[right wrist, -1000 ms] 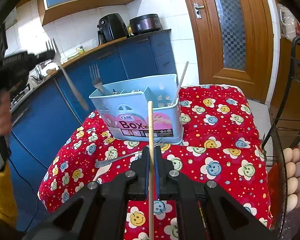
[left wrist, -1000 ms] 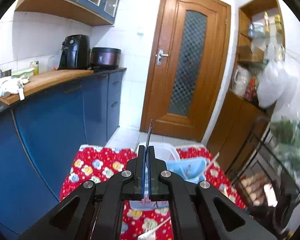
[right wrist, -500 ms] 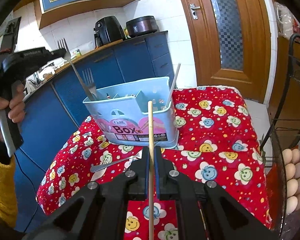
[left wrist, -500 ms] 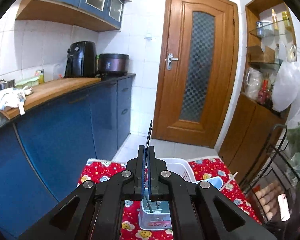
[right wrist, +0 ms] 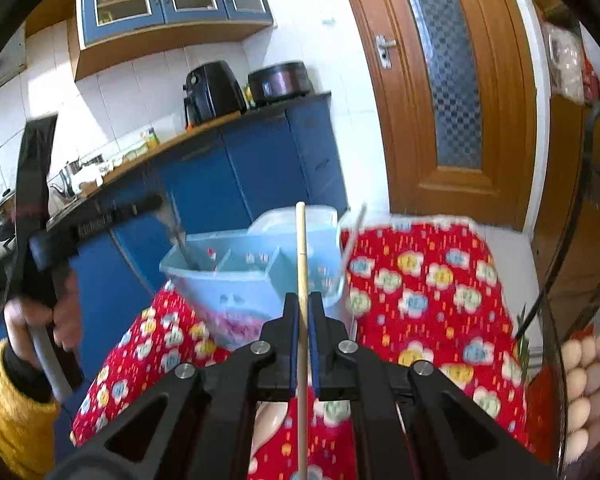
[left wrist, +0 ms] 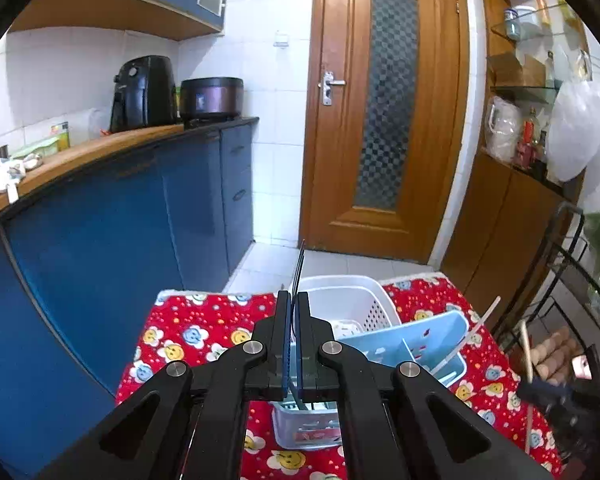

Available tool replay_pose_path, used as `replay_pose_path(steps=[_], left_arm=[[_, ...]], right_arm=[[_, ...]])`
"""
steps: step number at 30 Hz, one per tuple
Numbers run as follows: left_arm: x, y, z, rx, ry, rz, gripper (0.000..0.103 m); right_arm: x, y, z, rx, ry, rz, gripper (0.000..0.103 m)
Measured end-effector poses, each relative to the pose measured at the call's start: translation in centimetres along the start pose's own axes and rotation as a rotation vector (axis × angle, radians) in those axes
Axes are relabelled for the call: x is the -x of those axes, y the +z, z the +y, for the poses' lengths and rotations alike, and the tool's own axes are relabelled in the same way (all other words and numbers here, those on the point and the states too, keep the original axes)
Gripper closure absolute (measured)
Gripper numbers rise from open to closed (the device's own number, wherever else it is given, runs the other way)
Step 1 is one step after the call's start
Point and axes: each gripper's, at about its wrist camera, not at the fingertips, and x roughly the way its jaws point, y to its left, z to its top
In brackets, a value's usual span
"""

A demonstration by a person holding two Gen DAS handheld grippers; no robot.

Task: Organize utensils
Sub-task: 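Carry the fork and chopstick over the blue box and lower them in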

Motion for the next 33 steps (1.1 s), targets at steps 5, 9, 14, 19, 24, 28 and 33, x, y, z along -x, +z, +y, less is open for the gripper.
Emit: replay_pose_path(steps=[5, 9, 14, 19, 24, 28, 33], left_arm=[[-1.5, -1.0, -0.1, 0.001, -0.009, 0.037, 0.102], [-2.1, -1.6, 0.1, 0.002, -0.023, 0.048, 0.102], [-2.7, -2.3, 0.2, 0.005, -0.036, 0.059, 0.102], [-3.3, -2.7, 0.5, 0.015, -0.055, 0.071, 0.102], [-3.9, -3.3, 0.7, 0.022, -0.070, 0.083, 0.102], [-3.9, -3.6, 0.8, 0.021, -0.078, 0.076, 0.102], [-3.9, -3.6, 0.8, 0.018, -0.087, 0.073, 0.102]], right_arm=[[-0.5, 2.2, 0.5, -0.009, -0.017, -0.124, 0.097], [-1.6, 3.5, 0.6, -0.023, -0.027, -0.174, 0.097], [-3.1, 4.8, 1.1, -0.026, -0.042, -0.217, 0.097], [-4.6, 6.3, 1.6, -0.012, -0.064, -0.277, 0.097], [-5.9, 7.3, 2.1, 0.010, -0.099, -0.333, 0.097], [-7.2, 7.1, 2.4, 0.040, -0.125, -0.355, 0.097], [-8.8, 5.9, 2.4, 0.056, -0.134, -0.351, 0.097]])
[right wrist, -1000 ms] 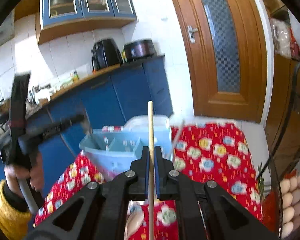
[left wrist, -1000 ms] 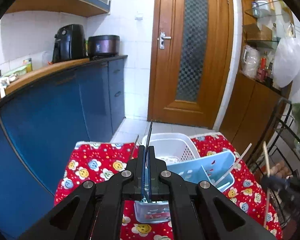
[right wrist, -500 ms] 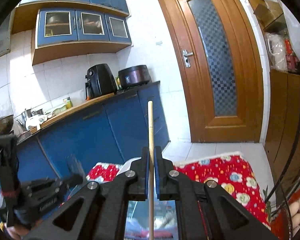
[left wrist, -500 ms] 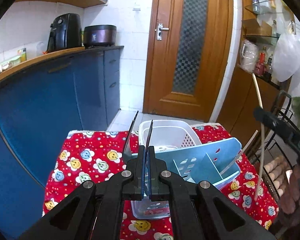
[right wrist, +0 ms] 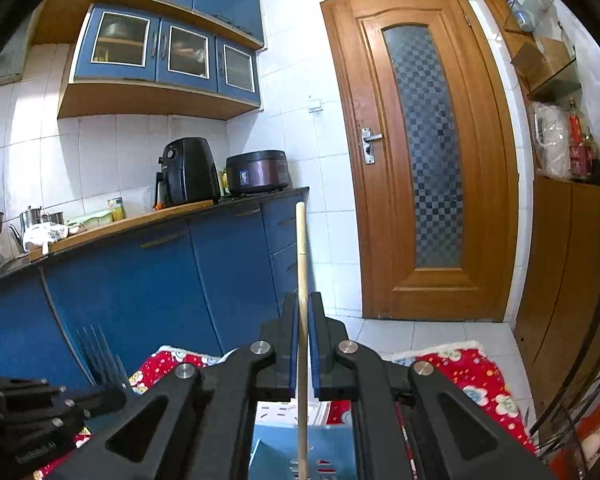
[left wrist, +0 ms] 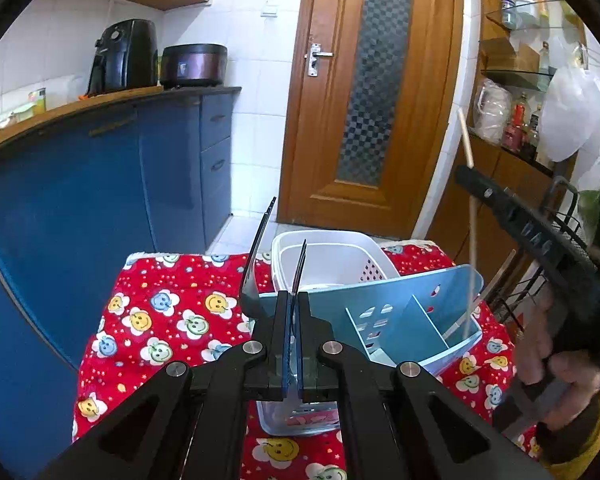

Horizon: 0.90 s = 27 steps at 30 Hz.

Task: Organize utensils
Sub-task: 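Carry the fork and chopstick over the blue box and lower them in, then open both tools to release the fork and chopstick, then lift out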

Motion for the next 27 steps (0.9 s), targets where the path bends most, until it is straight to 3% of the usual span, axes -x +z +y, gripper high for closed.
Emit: replay_pose_path(steps=[12, 14, 18, 23, 27], left_arm=[[0.2, 0.1, -0.4, -0.002, -0.032, 0.012, 0.100], [0.3, 0.2, -0.3, 0.009, -0.038, 0.014, 0.099], [0.6, 0.2, -0.3, 0.016, -0.042, 0.015, 0.095], [1.3, 0.4, -0.6, 0.012, -0.057, 0.015, 0.089], [2.1, 0.4, -0.9, 0.000, -0.062, 0.002, 0.078]], right_arm=[[-0.1, -2.3, -0.3, -0.038, 0.046, 0.082, 0.096], [0.0, -2.3, -0.5, -0.053, 0.056, 0.096, 0.091], [0.6, -1.9, -0.8, -0.070, 0.077, 0.098, 0.078], [1.4, -1.3, -0.7, -0.069, 0.079, 0.093, 0.078], [2.4, -0.7, -0.5, -0.068, 0.076, 0.088, 0.077]])
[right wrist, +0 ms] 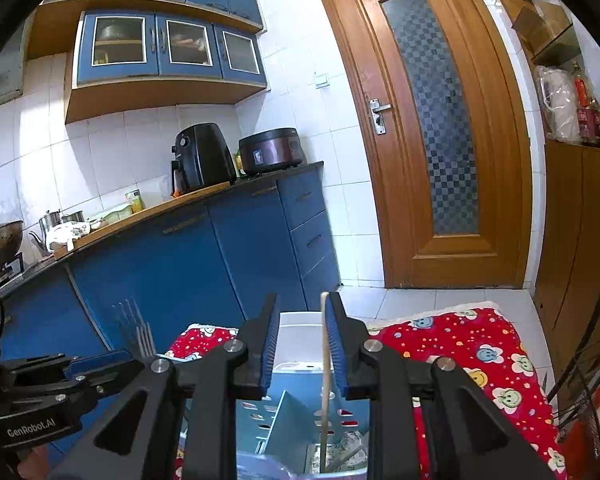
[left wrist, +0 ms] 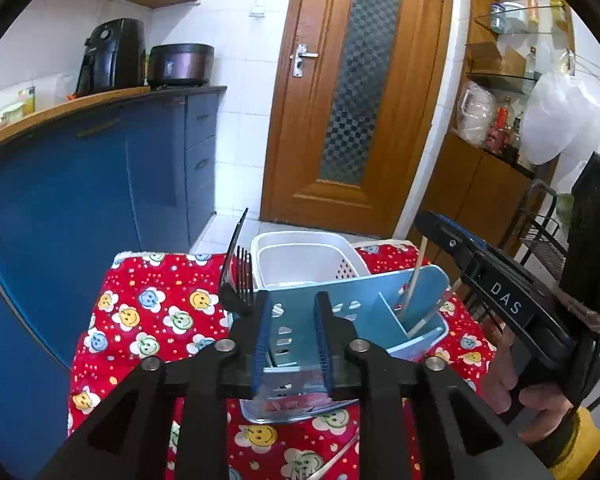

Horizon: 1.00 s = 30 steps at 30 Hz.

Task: Organize utensils
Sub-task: 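Open both tools to release the fork and chopstick, then lift out, then move both tools back down to the remaining utensils on the tablecloth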

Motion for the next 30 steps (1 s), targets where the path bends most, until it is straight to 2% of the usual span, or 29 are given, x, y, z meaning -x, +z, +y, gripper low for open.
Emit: replay_pose_path(steps=[9, 20, 30], left_arm=[[2.6, -0.4, -0.5, -0.002, 0.005, -0.029, 0.074], [5.0, -2.7, 0.1, 0.016, 0.013, 0.005, 0.073], [5.8, -5.7, 0.7, 0.049, 0.010, 0.066, 0.073]], right_arm=[[3.9, 0.6, 0.8, 0.013, 0.000, 0.007, 0.077], [7.3, -2.0, 1.3, -0.007, 0.015, 0.134, 0.077], [8.2, -5.0, 1.0, -0.041, 0.001, 0.222, 0.077]])
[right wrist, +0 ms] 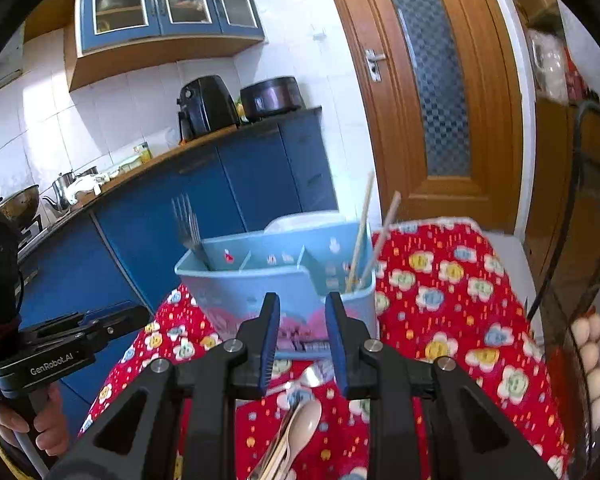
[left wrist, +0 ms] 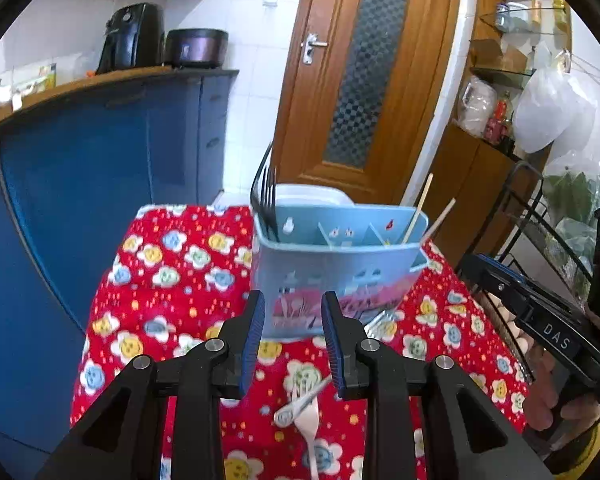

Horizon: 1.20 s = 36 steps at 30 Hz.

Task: Organize utensils
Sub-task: 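Move both tools back down to the remaining utensils on the tablecloth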

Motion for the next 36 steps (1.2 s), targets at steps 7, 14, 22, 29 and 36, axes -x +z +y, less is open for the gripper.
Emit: replay_pose_path(steps=[7, 14, 22, 29, 36], left_arm=[[-0.7, -2.2, 0.7, 0.049, -0.015, 0.056, 0.073], [-1.6, -3.8, 0.6, 0.067, -0.023, 0.098, 0.073], [-2.8, -5.5, 1.7, 0.095, -0.001, 0.139, 0.073], [-3.7, -7.0, 2.2, 0.117, -0.007, 0.172, 0.073], [-4.0, -7.7, 2.1, 0.112, -0.009, 0.185, 0.073]], right_arm=[[-1.0, -2.4, -1.3, -0.062, -0.013, 0.118, 0.077], [-2.0, -4.8, -0.5, -0.038, -0.022, 0.214, 0.077], [-3.4, -6.9, -0.3, -0.063, -0.032, 0.324, 0.077], [-4.7, -8.7, 0.1, -0.069, -0.028, 0.405, 0.077], [-5.7, -9.6, -0.1, -0.102, -0.011, 0.461, 0.077]])
